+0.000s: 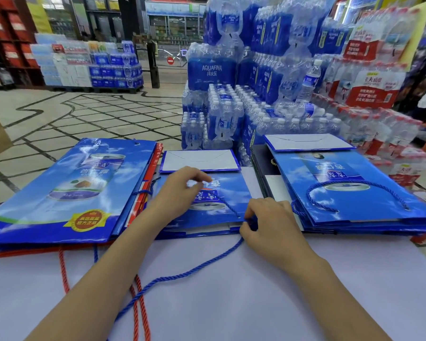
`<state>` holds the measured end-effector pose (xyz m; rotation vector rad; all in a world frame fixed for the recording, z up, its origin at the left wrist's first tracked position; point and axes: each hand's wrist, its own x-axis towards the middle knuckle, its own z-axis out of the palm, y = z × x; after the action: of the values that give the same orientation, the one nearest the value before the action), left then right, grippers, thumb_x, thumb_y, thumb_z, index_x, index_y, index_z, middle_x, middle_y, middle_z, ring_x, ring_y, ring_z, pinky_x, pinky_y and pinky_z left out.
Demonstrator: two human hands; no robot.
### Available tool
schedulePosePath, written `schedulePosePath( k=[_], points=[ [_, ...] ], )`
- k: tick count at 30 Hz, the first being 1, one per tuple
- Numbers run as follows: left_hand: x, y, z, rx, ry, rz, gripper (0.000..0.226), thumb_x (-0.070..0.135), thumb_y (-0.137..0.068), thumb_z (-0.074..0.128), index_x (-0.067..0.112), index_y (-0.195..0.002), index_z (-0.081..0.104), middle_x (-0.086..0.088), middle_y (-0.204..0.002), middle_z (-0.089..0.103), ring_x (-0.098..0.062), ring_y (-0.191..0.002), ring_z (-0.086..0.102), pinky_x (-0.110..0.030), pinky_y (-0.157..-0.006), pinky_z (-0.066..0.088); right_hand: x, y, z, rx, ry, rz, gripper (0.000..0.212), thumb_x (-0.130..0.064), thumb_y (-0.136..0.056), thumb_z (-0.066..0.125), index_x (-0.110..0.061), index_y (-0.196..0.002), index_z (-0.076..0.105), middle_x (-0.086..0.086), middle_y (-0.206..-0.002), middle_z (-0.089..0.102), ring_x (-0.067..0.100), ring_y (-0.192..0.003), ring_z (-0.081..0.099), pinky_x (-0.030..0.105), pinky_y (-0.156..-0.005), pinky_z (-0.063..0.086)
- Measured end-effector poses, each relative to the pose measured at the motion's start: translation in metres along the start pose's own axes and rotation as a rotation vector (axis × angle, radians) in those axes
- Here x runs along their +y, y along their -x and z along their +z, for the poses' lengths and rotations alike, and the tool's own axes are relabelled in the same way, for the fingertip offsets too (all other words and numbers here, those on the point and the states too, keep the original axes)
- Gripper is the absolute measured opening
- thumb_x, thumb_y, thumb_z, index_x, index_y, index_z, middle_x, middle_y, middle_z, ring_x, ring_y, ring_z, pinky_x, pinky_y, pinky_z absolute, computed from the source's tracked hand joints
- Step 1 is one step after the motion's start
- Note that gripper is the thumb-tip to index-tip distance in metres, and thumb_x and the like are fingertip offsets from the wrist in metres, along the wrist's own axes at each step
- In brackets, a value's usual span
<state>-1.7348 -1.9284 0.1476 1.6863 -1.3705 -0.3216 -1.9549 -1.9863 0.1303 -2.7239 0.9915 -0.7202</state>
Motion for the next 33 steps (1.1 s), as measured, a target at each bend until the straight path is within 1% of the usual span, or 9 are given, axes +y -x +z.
schedulePosePath(
  k=[3, 6, 9, 15, 18, 21, 25, 28, 33],
  points=[
    [0.002, 0.001, -0.013, 0.062, -0.049, 0.055, 0.026, 0.007, -0.095, 0.053, 0.028, -0.098, 0.068, 0.012, -0.108, 0.064, 0.000, -0.094, 0.058, -0.020, -0.084, 0.046, -0.003, 0.000, -0.002, 0.018, -0.004, 0.060, 0.008, -0.029, -0.087, 0.055, -0.024, -0.085, 0.049, -0.009, -0.084, 0.055, 0.015, -0.083, 0.050, 0.031, -0.086, 0.034],
    [0.013, 0.010, -0.012, -0.269, -0.101, 0.000, 0.015, 0.031, -0.094, 0.061, 0.037, -0.106, 0.066, 0.024, -0.118, 0.058, 0.008, -0.107, 0.053, -0.024, -0.097, 0.042, -0.008, -0.001, 0.000, 0.043, 0.037, 0.096, 0.007, -0.027, -0.087, 0.055, -0.021, -0.087, 0.052, -0.006, -0.086, 0.057, 0.019, -0.082, 0.050, 0.032, -0.079, 0.037],
    [0.014, 0.019, 0.001, -0.586, -0.349, 0.009, 0.054, 0.056, -0.083, 0.066, 0.042, -0.132, 0.052, 0.022, -0.144, 0.036, 0.005, -0.135, 0.027, -0.025, -0.116, 0.022, -0.012, -0.001, 0.004, 0.147, 0.139, 0.134, 0.014, -0.027, -0.085, 0.063, -0.014, -0.091, 0.060, 0.003, -0.087, 0.063, 0.026, -0.078, 0.053, 0.037, -0.071, 0.042],
    [0.008, 0.018, 0.002, -0.583, -0.447, 0.064, 0.068, 0.062, -0.082, 0.063, 0.044, -0.142, 0.037, 0.021, -0.154, 0.024, -0.001, -0.142, 0.018, -0.024, -0.117, 0.017, -0.017, -0.011, -0.008, 0.084, 0.023, 0.376, 0.035, -0.049, -0.093, 0.056, -0.019, -0.111, 0.057, -0.002, -0.104, 0.064, 0.020, -0.097, 0.056, 0.029, -0.073, 0.034],
    [0.010, 0.017, 0.004, -0.524, -0.522, 0.157, 0.061, 0.058, -0.086, 0.060, 0.038, -0.140, 0.041, 0.018, -0.148, 0.038, -0.004, -0.134, 0.034, -0.027, -0.113, 0.029, -0.013, -0.018, -0.017, 0.131, -0.239, 0.499, 0.031, -0.045, -0.081, 0.072, -0.023, -0.101, 0.066, -0.008, -0.094, 0.067, 0.013, -0.093, 0.059, 0.025, -0.076, 0.041],
    [0.018, 0.018, 0.004, -0.375, -0.594, 0.259, 0.042, 0.043, -0.087, 0.056, 0.033, -0.127, 0.051, 0.011, -0.119, 0.061, -0.014, -0.106, 0.056, -0.030, -0.088, 0.045, -0.010, -0.023, -0.020, 0.200, -0.487, 0.530, 0.021, -0.040, -0.077, 0.077, -0.027, -0.092, 0.072, -0.016, -0.085, 0.068, 0.006, -0.091, 0.063, 0.023, -0.076, 0.047],
    [0.023, 0.014, 0.006, -0.072, -0.779, 0.449, 0.031, 0.028, -0.087, 0.044, 0.027, -0.112, 0.062, 0.002, -0.087, 0.070, -0.024, -0.071, 0.061, -0.031, -0.055, 0.034, -0.016, -0.031, -0.020, 0.240, -0.639, 0.482, 0.007, -0.028, -0.086, 0.070, -0.029, -0.093, 0.072, -0.017, -0.089, 0.071, 0.003, -0.091, 0.066, 0.033, -0.088, 0.054],
    [0.018, 0.013, 0.006, 0.121, -0.769, 0.509, 0.034, 0.026, -0.081, 0.040, 0.019, -0.089, 0.072, -0.001, -0.060, 0.066, -0.029, -0.047, 0.057, -0.028, -0.038, 0.038, -0.022, -0.039, -0.026, 0.285, -0.930, 0.525, 0.016, -0.015, -0.091, 0.064, -0.025, -0.101, 0.072, -0.008, -0.094, 0.073, 0.012, -0.090, 0.070, 0.033, -0.083, 0.058],
    [0.016, 0.004, -0.004, 0.397, -0.652, 0.496, 0.031, 0.021, -0.091, 0.042, 0.010, -0.097, 0.070, -0.004, -0.046, 0.051, -0.027, -0.035, 0.046, -0.029, -0.033, 0.038, -0.034, -0.055, -0.021, 0.218, -1.379, 0.654, 0.026, -0.005, -0.093, 0.059, -0.012, -0.118, 0.058, 0.011, -0.111, 0.066, 0.025, -0.098, 0.071, 0.031, -0.080, 0.059]
  ],
)
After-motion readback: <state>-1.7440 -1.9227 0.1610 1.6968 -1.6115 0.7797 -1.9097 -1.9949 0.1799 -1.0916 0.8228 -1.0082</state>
